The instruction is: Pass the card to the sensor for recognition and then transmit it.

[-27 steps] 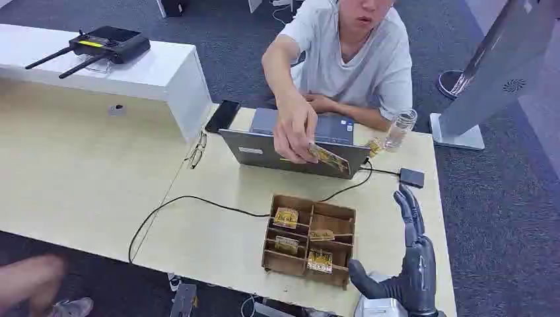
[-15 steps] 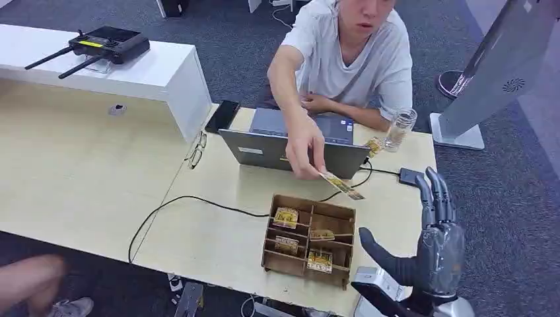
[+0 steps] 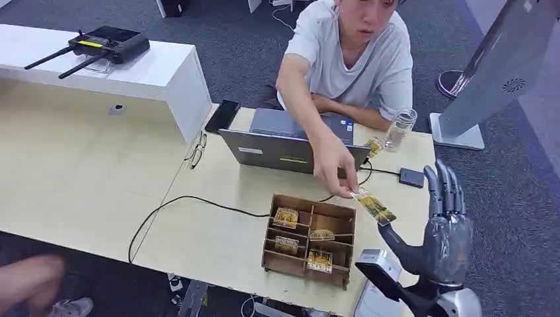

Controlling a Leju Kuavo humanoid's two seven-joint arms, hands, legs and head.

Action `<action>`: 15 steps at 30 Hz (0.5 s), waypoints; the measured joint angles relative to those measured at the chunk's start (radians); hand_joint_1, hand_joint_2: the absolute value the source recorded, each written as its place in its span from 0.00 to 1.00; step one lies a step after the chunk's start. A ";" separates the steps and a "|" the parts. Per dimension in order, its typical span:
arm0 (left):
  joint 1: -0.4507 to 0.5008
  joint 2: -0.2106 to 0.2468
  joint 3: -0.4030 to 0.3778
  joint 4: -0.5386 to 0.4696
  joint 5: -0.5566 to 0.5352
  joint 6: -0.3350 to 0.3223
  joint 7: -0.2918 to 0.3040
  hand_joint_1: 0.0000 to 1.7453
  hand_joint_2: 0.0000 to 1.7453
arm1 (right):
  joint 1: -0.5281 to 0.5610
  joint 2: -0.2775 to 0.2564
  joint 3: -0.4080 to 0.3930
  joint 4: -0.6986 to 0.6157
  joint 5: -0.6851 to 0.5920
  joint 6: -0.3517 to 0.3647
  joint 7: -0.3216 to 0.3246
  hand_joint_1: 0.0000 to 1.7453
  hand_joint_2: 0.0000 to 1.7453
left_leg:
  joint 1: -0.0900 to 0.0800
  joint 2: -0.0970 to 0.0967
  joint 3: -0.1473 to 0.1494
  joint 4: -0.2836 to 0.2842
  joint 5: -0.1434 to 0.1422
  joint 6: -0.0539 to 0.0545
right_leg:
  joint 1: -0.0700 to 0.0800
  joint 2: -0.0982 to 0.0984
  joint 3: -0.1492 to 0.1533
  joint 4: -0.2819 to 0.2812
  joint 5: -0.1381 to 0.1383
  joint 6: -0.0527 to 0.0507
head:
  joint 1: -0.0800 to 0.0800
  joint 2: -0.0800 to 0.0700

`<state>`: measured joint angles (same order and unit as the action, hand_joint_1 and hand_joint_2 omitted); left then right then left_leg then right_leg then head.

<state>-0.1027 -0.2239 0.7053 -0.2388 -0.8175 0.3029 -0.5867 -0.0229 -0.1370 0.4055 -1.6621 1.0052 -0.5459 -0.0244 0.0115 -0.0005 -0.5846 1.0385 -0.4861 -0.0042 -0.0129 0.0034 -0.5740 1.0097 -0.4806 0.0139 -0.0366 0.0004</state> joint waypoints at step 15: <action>0.000 0.000 -0.002 0.000 0.000 0.000 0.000 0.00 0.00 | -0.001 0.000 0.000 0.005 -0.001 0.000 0.000 0.90 1.00 | 0.000 0.000 0.000 0.000 0.000 0.000 | 0.000 0.000 0.000 0.000 0.000 0.000 | 0.000 0.000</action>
<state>-0.1027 -0.2239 0.7031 -0.2388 -0.8179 0.3025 -0.5867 -0.0240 -0.1373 0.4055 -1.6567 1.0044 -0.5459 -0.0240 0.0115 -0.0005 -0.5846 1.0385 -0.4861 -0.0042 -0.0129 0.0034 -0.5741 1.0097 -0.4806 0.0139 -0.0366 0.0004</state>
